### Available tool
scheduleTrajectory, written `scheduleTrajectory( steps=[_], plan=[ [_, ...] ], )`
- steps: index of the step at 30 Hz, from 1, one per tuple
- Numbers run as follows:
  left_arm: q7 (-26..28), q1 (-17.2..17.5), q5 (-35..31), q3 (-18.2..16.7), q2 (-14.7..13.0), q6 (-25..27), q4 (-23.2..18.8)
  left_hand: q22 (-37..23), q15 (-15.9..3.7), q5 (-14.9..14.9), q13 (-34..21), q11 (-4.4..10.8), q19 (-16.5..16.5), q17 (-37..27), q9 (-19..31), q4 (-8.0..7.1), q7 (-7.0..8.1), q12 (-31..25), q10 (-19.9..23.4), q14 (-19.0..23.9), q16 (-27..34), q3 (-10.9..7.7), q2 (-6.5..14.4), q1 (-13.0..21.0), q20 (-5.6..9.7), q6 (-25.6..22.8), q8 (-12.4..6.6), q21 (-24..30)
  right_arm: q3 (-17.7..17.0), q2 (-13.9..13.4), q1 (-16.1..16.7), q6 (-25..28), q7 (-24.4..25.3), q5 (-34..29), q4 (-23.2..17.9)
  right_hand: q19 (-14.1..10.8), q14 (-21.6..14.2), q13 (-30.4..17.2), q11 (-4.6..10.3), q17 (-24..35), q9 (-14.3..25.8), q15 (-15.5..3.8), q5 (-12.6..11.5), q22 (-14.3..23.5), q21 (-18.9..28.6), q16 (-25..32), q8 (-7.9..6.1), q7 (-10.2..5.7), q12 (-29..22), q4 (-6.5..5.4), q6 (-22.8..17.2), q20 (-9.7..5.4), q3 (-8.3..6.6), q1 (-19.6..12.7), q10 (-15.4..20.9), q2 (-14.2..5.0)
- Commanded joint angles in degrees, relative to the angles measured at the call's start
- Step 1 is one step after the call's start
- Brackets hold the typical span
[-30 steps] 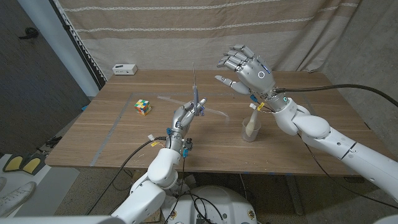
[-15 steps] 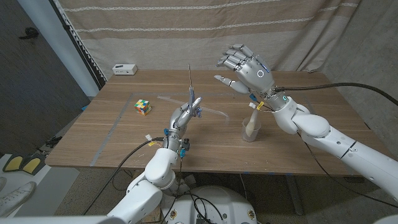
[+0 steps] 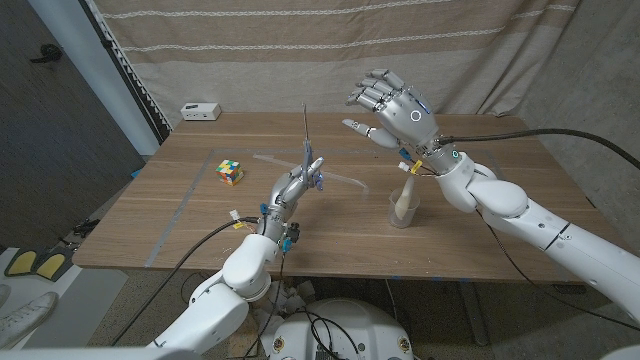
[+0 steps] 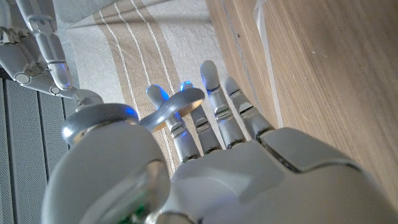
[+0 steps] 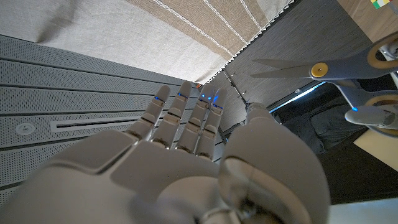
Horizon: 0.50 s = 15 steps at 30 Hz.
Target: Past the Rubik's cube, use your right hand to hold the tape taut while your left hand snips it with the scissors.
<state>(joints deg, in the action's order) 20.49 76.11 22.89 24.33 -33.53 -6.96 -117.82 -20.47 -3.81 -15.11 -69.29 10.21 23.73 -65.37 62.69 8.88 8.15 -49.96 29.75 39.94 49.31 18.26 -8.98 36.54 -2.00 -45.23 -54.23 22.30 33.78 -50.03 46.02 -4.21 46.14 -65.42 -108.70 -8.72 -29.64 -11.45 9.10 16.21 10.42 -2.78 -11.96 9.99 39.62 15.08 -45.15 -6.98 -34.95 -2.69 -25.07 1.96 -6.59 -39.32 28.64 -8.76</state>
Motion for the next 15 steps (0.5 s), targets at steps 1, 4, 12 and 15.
scheduleTrajectory(
  steps=[1, 4, 12, 15],
  plan=[
    [-1.6, 0.6, 3.0, -1.8, -4.3, 4.3, -2.9, 0.2, -6.0, 0.4, -1.3, -0.62, -0.2, -0.6, 0.9, -2.25, -6.02, -28.4, -1.6, -1.0, -0.2, 2.8, -2.6, -5.0, -0.95, 7.0, 0.23, -0.7, 0.4, 0.3, -0.9, 0.0, -1.1, -0.1, 0.3, -0.3, 0.1, -0.1, -0.27, -0.1, 0.0, -3.56, 0.2, 0.2, -0.2, 0.2, 0.29, 0.07, 0.2, 0.29, -0.4, 0.02, 0.07, 0.7, -0.1, 0.05],
    [-1.4, 0.6, 3.7, -2.3, -5.2, 5.8, -3.4, 0.5, -5.45, 0.7, -1.2, -0.8, -0.6, -1.0, 1.1, -2.36, -6.43, -29.1, -2.8, -1.7, -0.2, 2.82, -2.6, -6.9, -1.5, 7.8, 0.42, -1.3, 0.4, 0.3, -1.1, 0.0, -1.9, 0.1, 0.1, -0.3, 0.3, -0.1, -0.34, -0.3, 0.0, -3.38, 0.3, 0.1, -0.4, 0.2, 0.74, 0.09, 0.6, 0.15, -0.3, 0.15, 0.34, 1.3, -0.4, 0.28],
    [-2.0, 0.3, 6.2, -2.9, -6.9, 9.0, -4.4, -0.4, -4.59, 1.2, -0.9, -1.92, -0.6, 0.3, 0.5, -2.14, -7.8, -30.6, -2.2, 0.3, 0.1, 2.47, -2.2, -9.0, -1.81, 7.0, 0.58, -1.0, 0.3, 0.2, -1.0, 0.3, -2.8, 0.1, -0.2, -0.3, 0.3, 0.0, -0.45, -0.9, 0.0, -2.94, 0.5, 0.1, -1.0, 0.5, 2.07, 0.52, 1.3, -0.78, -0.1, 0.55, 1.64, 3.8, -0.6, 1.2],
    [-2.4, 0.3, 7.0, -3.0, -8.0, 10.3, -4.9, -0.7, -4.38, 1.2, -1.3, -2.23, -0.9, -0.2, 0.4, -2.0, -8.09, -31.3, -2.2, 0.4, 0.5, 2.42, -2.2, -9.1, -2.1, 6.8, 0.55, -1.1, 0.3, 0.3, -1.0, 0.3, -3.0, 0.2, -0.2, -0.3, 0.4, 0.1, -0.54, -1.0, 0.0, -2.97, 0.4, 0.1, -1.1, 0.5, 2.28, 0.55, 1.4, -0.92, -0.1, 0.67, 1.86, 4.3, -0.6, 1.34]
  ],
)
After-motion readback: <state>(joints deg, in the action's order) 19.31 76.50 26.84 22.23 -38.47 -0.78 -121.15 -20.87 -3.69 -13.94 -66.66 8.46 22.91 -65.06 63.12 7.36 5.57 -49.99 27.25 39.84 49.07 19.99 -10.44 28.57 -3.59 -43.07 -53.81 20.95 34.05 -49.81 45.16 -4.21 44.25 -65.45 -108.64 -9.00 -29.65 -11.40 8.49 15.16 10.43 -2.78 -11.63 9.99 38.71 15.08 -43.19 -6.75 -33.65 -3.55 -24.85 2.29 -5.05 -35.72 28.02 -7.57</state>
